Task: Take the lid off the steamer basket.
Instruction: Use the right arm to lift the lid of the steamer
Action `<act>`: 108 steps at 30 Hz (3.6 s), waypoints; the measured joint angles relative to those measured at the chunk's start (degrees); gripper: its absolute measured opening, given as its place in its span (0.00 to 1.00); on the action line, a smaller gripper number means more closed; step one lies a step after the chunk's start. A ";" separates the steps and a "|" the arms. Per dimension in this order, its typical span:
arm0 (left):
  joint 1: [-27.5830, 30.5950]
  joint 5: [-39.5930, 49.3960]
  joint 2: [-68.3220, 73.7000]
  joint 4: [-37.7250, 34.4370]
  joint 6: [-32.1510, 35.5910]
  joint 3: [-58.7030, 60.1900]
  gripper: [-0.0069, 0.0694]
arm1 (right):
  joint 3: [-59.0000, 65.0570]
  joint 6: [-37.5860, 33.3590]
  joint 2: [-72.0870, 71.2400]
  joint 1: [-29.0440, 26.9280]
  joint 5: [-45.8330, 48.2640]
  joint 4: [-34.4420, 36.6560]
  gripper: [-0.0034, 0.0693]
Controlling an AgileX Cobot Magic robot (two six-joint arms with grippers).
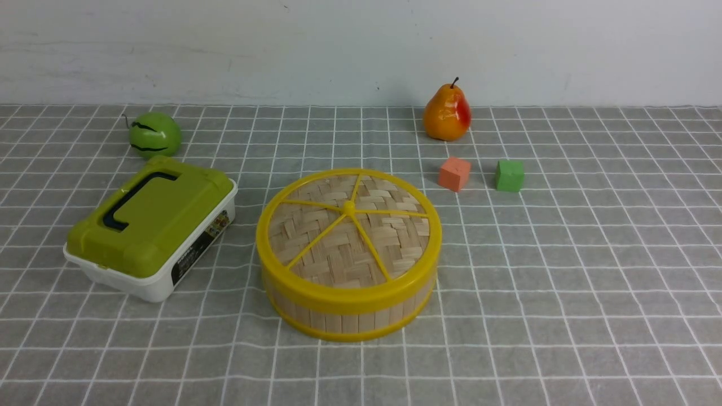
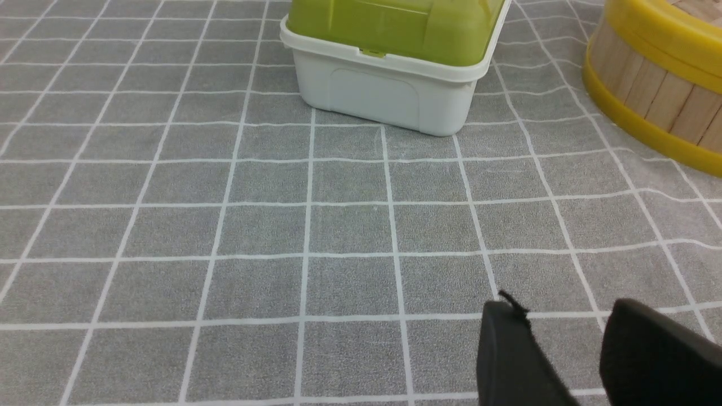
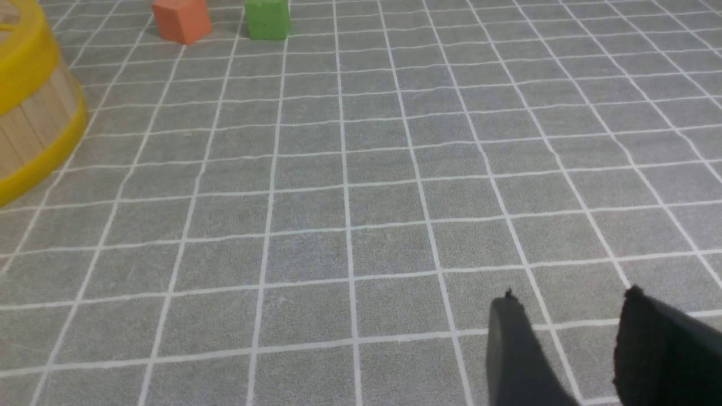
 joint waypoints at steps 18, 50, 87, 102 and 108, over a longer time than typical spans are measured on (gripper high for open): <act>0.00 0.00 0.00 0.00 0.00 0.00 0.40 | 0.00 0.00 0.00 0.00 0.00 -0.42 0.38; 0.00 0.00 0.00 0.00 0.00 0.00 0.40 | -17.53 0.85 6.29 0.00 7.18 25.93 0.11; 0.00 0.00 0.00 0.00 0.00 0.00 0.40 | -108.60 -21.85 99.34 36.80 48.72 5.92 0.06; 0.00 0.00 0.00 0.00 0.00 0.00 0.40 | -125.05 -16.22 121.02 38.70 47.02 5.15 0.41; 0.00 0.00 0.00 0.00 0.00 0.00 0.40 | -125.34 -14.15 125.22 38.70 39.94 5.15 0.68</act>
